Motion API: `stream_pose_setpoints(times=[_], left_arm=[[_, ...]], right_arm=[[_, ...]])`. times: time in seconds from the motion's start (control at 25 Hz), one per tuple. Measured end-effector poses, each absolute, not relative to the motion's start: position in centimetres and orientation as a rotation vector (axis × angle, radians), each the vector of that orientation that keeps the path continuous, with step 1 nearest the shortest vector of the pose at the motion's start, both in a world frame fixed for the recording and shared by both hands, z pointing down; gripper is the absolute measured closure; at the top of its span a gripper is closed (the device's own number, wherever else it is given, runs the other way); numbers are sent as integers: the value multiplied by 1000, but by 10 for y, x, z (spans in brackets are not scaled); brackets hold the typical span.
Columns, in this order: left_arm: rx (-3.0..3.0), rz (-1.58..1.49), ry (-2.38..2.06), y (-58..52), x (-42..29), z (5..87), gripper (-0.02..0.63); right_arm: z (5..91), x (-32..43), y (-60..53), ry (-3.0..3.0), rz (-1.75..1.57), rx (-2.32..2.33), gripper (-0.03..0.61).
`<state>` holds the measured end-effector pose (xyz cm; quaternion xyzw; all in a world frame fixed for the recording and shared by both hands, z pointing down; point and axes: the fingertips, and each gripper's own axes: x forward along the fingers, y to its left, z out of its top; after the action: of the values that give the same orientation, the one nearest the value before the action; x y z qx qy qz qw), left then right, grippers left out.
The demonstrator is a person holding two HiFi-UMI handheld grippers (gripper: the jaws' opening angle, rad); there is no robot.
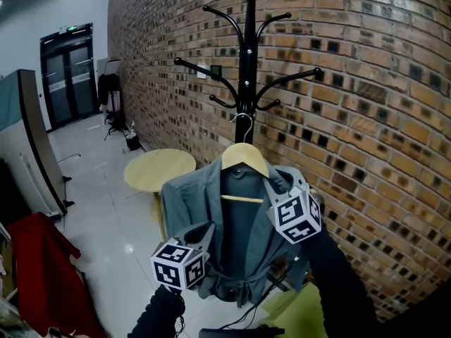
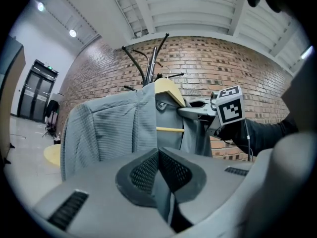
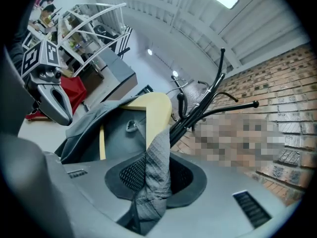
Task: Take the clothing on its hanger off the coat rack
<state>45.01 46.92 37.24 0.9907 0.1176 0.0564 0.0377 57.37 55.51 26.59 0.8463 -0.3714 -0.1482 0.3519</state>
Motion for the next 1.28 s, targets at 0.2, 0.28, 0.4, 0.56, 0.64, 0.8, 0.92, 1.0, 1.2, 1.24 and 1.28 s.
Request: stream_pose_setpoints(times=[0.2, 0.28, 0.4, 0.56, 0.64, 0.8, 0.92, 1.0, 1.2, 1.24, 1.28], left_arm=[[3027, 149, 210, 443, 418, 384, 611], [3022, 128, 80, 422, 395, 387, 611], [3013, 101, -131, 383, 360, 387, 611], [2991, 101, -354, 322, 322, 386, 611], [2973, 88, -455, 284, 298, 383, 611], [2960, 66, -600, 205, 248, 376, 611], [2945, 40, -691, 139, 210, 368, 610], [2934, 17, -755, 94, 181, 359, 611], [2920, 19, -887, -6, 92, 348, 609], [2914, 22, -918, -24, 73, 347, 611], [2902, 21, -961, -42, 54, 345, 609]], right_arm=[[274, 549, 521, -1058, -415, 2156, 509], [278, 531, 493, -1144, -440, 2124, 509], [277, 506, 442, -1279, -494, 2060, 509], [274, 485, 364, -1421, -541, 1995, 509], [272, 469, 318, -1491, -555, 1965, 509], [265, 432, 223, -1592, -577, 1924, 509], [255, 406, 151, -1642, -590, 1899, 509], [243, 383, 102, -1669, -610, 1882, 509], [200, 318, -13, -1704, -692, 1861, 509], [189, 304, -34, -1708, -716, 1856, 509], [178, 289, -56, -1719, -742, 1848, 509]])
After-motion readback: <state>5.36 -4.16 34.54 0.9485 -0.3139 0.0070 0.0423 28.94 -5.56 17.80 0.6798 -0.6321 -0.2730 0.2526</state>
